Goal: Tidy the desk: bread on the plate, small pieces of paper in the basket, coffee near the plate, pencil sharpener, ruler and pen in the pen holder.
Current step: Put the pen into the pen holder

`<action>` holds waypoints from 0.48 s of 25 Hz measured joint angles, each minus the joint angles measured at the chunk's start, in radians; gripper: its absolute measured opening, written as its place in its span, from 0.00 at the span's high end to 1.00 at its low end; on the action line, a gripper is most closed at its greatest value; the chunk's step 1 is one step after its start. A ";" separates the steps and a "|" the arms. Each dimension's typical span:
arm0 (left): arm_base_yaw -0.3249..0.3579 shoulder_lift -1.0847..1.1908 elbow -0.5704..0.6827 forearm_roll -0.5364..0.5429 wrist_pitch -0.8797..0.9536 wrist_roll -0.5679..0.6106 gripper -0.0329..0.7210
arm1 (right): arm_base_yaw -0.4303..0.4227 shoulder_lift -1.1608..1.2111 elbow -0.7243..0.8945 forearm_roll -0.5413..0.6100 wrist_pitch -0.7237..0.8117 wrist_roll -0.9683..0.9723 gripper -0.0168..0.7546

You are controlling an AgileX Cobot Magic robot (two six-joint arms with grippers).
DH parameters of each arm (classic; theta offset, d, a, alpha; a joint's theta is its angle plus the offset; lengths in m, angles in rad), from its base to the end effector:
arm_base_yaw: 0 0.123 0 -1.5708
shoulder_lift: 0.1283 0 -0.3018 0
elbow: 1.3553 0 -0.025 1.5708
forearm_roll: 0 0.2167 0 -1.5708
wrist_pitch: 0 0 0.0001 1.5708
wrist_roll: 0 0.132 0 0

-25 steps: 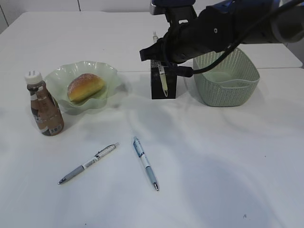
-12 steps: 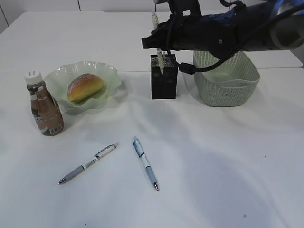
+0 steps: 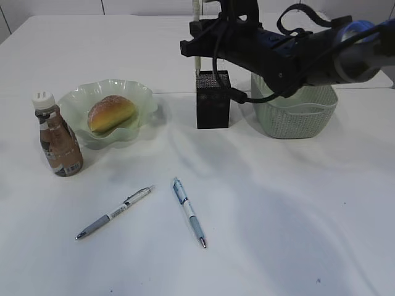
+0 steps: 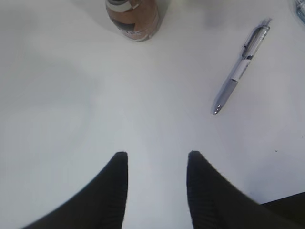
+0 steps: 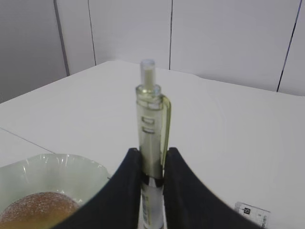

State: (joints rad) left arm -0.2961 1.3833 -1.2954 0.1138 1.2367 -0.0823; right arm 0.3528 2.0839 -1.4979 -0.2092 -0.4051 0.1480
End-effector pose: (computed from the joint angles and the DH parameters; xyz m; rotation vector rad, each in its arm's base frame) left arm 0.2356 -0.0571 0.3252 0.3247 2.7736 0.0678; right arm 0.4783 0.1876 0.2697 -0.3926 1.6344 0.3008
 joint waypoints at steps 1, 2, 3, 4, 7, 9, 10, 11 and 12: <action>0.000 0.000 0.000 0.000 0.000 0.000 0.58 | -0.004 0.014 0.000 0.017 -0.012 -0.009 0.82; 0.000 0.000 0.000 0.000 0.000 0.000 0.58 | -0.005 0.016 0.000 0.024 -0.022 -0.013 0.82; 0.000 0.000 0.000 0.000 0.000 0.000 0.58 | -0.005 0.016 0.000 0.024 -0.022 -0.013 0.82; 0.000 0.000 0.000 0.000 0.000 0.000 0.58 | -0.012 0.028 0.000 0.051 -0.030 -0.021 0.82; 0.000 0.000 0.000 0.000 0.000 0.000 0.58 | -0.027 0.029 0.000 0.067 -0.034 -0.024 0.83; 0.000 0.000 0.000 0.000 0.000 0.000 0.58 | -0.038 0.029 0.000 0.071 -0.046 -0.025 0.83; 0.000 0.000 0.000 0.000 0.000 0.000 0.58 | -0.043 0.029 0.000 0.073 -0.046 -0.026 0.83; 0.000 0.000 0.000 0.000 0.000 0.000 0.58 | -0.046 0.029 0.000 0.073 -0.046 -0.026 0.83; 0.000 0.000 0.000 0.000 0.000 0.000 0.58 | -0.047 0.030 0.000 0.073 -0.046 -0.026 0.83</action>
State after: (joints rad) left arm -0.2961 1.3833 -1.2954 0.1138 1.2367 -0.0823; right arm 0.3055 2.1143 -1.4979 -0.1359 -0.4510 0.1220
